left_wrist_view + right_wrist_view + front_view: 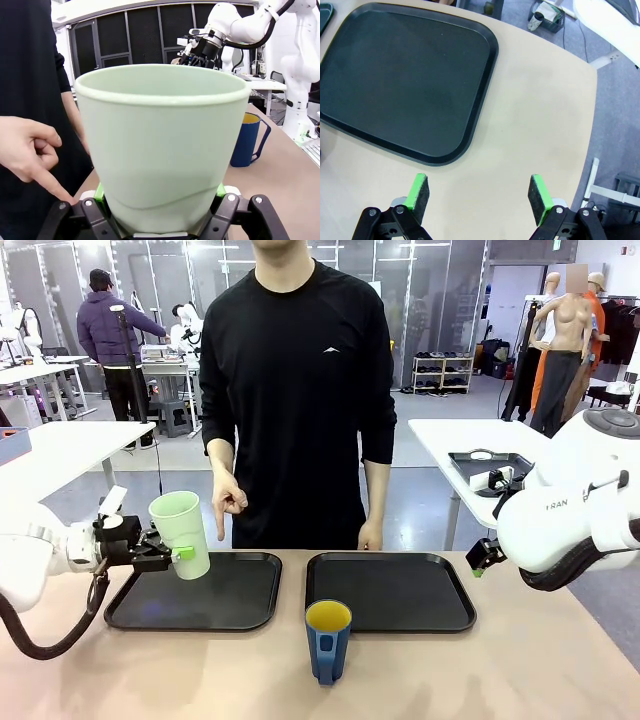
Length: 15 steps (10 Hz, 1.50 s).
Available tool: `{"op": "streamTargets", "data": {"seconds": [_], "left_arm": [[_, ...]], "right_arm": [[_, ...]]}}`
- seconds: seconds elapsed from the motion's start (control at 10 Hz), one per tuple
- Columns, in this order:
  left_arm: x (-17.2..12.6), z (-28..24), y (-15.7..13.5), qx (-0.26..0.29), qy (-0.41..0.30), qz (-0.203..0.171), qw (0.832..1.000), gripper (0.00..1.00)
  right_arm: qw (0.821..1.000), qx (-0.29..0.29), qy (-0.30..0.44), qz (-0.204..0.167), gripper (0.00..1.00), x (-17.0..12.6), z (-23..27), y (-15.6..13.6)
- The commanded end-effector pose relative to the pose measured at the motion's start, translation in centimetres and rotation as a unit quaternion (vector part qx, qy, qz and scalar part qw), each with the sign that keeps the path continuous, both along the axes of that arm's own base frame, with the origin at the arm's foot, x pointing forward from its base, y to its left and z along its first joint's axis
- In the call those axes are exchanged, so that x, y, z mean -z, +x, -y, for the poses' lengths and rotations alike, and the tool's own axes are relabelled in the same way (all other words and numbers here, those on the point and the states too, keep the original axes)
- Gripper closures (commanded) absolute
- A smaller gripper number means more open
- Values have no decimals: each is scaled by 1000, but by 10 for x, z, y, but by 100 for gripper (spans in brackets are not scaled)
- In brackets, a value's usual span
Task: Sort and store the cups by type.
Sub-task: Place the picked Reusable plastic cup into the Flat Tray indicated by the person.
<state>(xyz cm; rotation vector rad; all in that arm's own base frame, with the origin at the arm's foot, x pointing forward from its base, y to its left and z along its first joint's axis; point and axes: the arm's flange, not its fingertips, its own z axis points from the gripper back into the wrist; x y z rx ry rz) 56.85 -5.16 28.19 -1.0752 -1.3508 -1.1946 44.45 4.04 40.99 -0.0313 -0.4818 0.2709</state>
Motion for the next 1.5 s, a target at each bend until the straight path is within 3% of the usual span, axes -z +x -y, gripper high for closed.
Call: {"op": "streamTargets", "data": {"seconds": [0.0, 0.8, 1.4], "left_arm": [[6, -6, 12, 3, -6, -4, 1000, 15], [65, -17, 33, 36, 3, -2, 999, 15], [84, -12, 38, 45, 30, -10, 998, 15]], "right_arm": [[1000, 0, 1, -1, 0, 1, 0, 0], [1000, 0, 1, -1, 0, 1, 0, 0], [1000, 0, 1, -1, 0, 1, 0, 0]]}}
